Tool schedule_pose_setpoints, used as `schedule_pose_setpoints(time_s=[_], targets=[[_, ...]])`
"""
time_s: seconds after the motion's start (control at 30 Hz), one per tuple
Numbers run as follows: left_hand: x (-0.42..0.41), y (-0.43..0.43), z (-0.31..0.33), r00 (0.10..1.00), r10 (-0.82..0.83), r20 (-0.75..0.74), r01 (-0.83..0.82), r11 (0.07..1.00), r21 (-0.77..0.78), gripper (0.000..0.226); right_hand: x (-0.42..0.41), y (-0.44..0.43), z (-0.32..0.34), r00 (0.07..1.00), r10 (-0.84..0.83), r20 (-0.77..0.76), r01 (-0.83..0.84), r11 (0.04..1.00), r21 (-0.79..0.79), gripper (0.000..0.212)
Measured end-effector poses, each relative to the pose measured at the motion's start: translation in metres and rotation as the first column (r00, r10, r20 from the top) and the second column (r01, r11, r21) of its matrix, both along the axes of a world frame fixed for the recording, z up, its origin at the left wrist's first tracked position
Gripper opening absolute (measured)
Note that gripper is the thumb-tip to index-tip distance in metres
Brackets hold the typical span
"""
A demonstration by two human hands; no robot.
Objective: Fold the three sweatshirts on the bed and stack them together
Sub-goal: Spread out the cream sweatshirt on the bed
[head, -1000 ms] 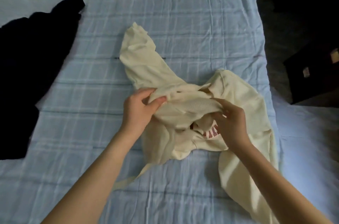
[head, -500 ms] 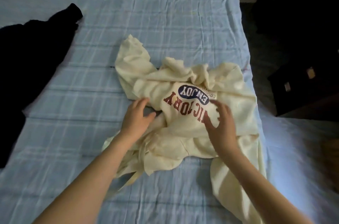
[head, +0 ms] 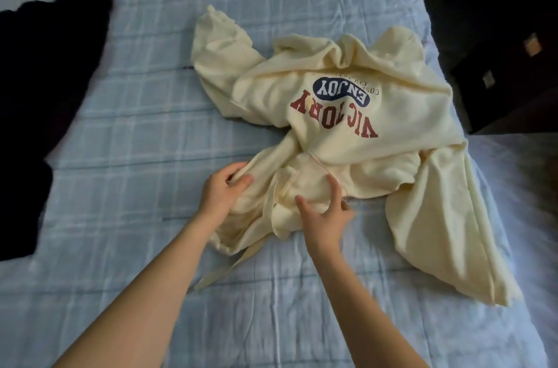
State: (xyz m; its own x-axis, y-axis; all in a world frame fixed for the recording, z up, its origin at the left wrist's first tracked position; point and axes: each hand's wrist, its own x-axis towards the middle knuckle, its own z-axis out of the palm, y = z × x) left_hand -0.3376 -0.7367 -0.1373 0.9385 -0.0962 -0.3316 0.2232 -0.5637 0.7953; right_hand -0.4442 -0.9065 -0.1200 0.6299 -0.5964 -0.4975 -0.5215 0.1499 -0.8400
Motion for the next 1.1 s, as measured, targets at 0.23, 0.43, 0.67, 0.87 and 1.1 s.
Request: schedule_pose_setpoints(time_s=[0.23, 0.43, 0.67, 0.87, 1.1], targets=[[-0.021, 0.041, 0.031, 0.990, 0.125, 0.065, -0.107, 0.968, -0.226, 0.015, -0.061, 0.010, 0.030, 0.981, -0.105, 0.165, 0.108, 0.994, -0.009, 0.056], [-0.135, 0.134, 0.056, 0.972, 0.218, -0.087, -0.232, 0.950, -0.207, 0.016, -0.176, 0.043, 0.057, 1.000, -0.014, 0.025, 0.017, 0.994, -0.104, 0.063], [-0.192, 0.198, 0.023, 0.976, -0.074, -0.205, 0.119, 0.969, 0.218, 0.017, -0.246, 0.112, 0.021, 0.980, 0.031, -0.195, -0.053, 0.993, -0.110, 0.055], [-0.102, 0.117, 0.002, 0.942, -0.257, -0.215, 0.252, 0.966, -0.052, 0.066, -0.188, 0.078, -0.010, 0.986, -0.007, -0.168, -0.058, 0.922, -0.383, 0.076], [-0.127, 0.128, 0.009, 0.994, -0.061, -0.088, 0.039, 0.973, -0.227, 0.044, -0.219, 0.078, -0.018, 0.993, -0.113, -0.041, 0.095, 0.947, -0.308, 0.076]])
